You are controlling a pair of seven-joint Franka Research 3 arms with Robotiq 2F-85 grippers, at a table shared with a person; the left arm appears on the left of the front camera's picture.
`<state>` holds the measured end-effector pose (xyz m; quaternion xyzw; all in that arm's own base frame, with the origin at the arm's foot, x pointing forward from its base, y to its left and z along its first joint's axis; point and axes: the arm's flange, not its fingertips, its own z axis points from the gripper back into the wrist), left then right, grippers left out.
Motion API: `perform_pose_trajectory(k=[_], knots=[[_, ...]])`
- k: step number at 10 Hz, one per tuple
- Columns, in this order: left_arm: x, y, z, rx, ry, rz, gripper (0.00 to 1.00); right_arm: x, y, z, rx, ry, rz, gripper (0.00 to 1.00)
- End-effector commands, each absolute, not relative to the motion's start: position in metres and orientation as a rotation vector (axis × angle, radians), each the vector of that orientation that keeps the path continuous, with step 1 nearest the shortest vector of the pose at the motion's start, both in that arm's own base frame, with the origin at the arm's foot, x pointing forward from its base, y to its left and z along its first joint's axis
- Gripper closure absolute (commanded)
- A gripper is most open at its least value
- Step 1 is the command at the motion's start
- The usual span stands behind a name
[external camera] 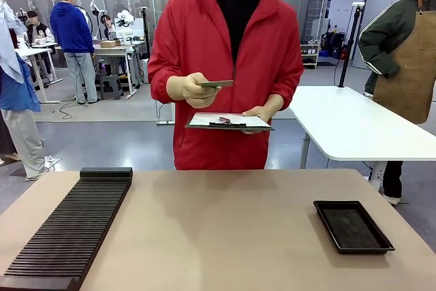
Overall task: Inspect the PCB.
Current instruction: Pick up the Blank PCB that the human is holding.
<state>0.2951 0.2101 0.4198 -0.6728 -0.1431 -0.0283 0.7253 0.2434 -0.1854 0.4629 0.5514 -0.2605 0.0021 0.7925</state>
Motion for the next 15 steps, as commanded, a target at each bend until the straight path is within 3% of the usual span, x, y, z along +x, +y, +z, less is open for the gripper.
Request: perform_pose_trajectory(k=[1, 9, 15], knots=[[0.294, 0.21, 0.426, -1.473, -0.308, -0.062, 0.0, 0.244, -0.187, 0.465, 1.195, -0.58, 0.02, 0.0], [0.294, 0.21, 0.426, -1.473, -0.308, -0.062, 0.0, 0.243, -0.185, 0.463, 1.186, -0.56, 0.005, 0.0], [0.294, 0.21, 0.426, -1.473, -0.308, -0.062, 0.0, 0.327, -0.109, 0.571, 1.392, -0.117, -0.085, 0.0]])
